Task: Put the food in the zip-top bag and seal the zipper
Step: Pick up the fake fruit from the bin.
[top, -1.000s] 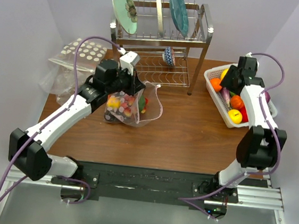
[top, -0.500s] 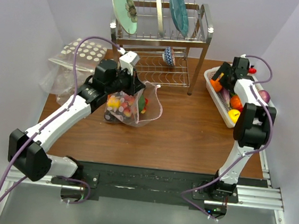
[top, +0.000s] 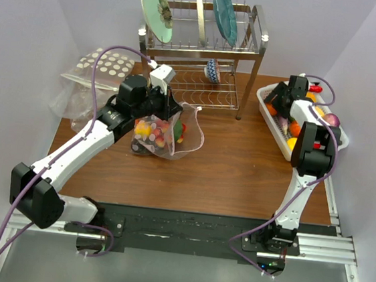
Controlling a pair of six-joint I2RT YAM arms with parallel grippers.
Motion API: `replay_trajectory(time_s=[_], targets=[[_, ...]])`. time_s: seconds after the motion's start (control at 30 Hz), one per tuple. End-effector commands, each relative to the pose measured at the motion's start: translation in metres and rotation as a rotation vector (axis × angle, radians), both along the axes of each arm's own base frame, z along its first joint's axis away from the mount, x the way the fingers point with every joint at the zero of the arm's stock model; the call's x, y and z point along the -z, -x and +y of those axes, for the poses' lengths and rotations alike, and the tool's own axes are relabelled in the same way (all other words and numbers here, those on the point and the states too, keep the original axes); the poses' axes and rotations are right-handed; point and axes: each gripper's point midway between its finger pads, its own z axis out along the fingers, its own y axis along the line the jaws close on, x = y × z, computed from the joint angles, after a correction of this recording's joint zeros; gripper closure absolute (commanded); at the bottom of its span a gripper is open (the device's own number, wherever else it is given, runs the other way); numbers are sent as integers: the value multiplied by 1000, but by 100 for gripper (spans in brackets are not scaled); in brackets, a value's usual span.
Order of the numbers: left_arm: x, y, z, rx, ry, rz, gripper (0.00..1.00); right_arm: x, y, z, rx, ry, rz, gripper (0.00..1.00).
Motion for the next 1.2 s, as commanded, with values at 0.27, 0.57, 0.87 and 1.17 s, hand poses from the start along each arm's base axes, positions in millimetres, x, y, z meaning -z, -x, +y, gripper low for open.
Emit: replay_trajectory(time_s=[0.27,0.57,0.87,1.17], targets=[[-30,1,2,0,50,-88,100,-126,53,-1,-5,43,-236,37],[-34,2,1,4,57,-96,100,-183,132,68,-270,-107,-355,41],[-39,4,3,-2,60,-109,100,-229,226,200,-685,-158,-412,41],[-44,6,5,-6,65,-120,100,-229,276,278,-930,-266,-398,42]])
